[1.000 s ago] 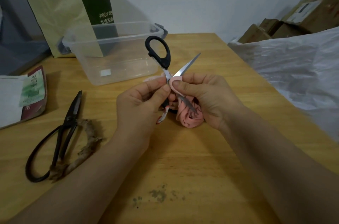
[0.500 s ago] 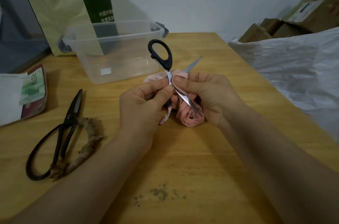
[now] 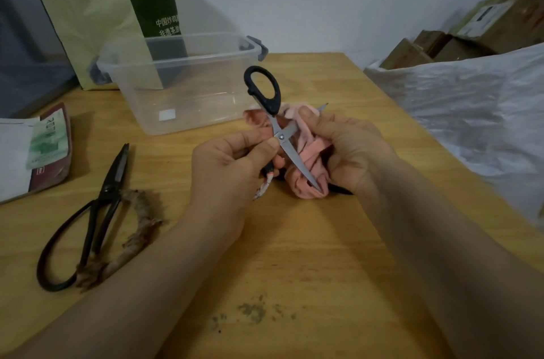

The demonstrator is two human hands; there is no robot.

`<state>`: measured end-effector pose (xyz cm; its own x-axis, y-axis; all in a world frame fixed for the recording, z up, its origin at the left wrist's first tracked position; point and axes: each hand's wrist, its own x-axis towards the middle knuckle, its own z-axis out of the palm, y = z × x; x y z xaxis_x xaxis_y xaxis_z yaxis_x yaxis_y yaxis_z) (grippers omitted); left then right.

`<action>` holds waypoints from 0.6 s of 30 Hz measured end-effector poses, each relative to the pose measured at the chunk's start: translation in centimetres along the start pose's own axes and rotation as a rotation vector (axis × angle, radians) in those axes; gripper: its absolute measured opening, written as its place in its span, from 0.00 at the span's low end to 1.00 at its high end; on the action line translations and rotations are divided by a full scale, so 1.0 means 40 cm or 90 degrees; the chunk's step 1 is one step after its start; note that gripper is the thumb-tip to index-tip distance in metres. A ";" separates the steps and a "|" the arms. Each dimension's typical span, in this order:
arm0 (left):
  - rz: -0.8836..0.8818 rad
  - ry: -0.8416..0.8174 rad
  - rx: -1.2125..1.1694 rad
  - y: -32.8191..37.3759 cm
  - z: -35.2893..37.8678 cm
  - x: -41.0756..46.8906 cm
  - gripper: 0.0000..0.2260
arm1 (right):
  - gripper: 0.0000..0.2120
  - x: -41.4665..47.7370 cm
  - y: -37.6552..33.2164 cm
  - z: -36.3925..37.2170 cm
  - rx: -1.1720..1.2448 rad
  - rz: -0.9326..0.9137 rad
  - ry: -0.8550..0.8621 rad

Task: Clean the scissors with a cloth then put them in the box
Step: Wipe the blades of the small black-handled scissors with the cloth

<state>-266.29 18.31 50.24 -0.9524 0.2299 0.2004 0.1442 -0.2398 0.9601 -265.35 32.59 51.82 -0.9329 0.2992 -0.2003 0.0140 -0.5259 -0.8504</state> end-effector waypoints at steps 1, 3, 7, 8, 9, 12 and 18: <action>-0.003 -0.002 0.004 0.000 0.001 -0.001 0.05 | 0.07 0.005 -0.005 -0.005 0.017 0.012 0.026; -0.012 -0.001 0.012 -0.001 0.001 -0.003 0.05 | 0.13 0.020 -0.013 -0.020 0.058 0.037 0.075; -0.044 0.039 0.003 0.001 -0.009 -0.008 0.04 | 0.29 0.028 -0.048 -0.062 0.126 -0.015 0.147; -0.052 0.053 -0.003 0.001 -0.011 -0.006 0.04 | 0.27 0.023 -0.055 -0.068 0.104 -0.059 0.165; -0.063 0.068 -0.010 0.002 -0.012 -0.004 0.04 | 0.23 0.014 -0.059 -0.071 0.046 -0.121 0.182; -0.098 0.111 -0.027 0.006 -0.012 0.003 0.06 | 0.09 -0.014 -0.060 -0.046 -0.232 -0.304 0.177; -0.126 0.097 -0.038 0.011 -0.009 0.004 0.11 | 0.06 -0.035 -0.008 0.010 -0.698 -0.460 0.053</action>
<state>-266.48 17.90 50.64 -0.9906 0.1340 -0.0259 -0.0604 -0.2600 0.9637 -264.17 32.02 52.55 -0.8289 0.3072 0.4675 -0.1563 0.6751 -0.7209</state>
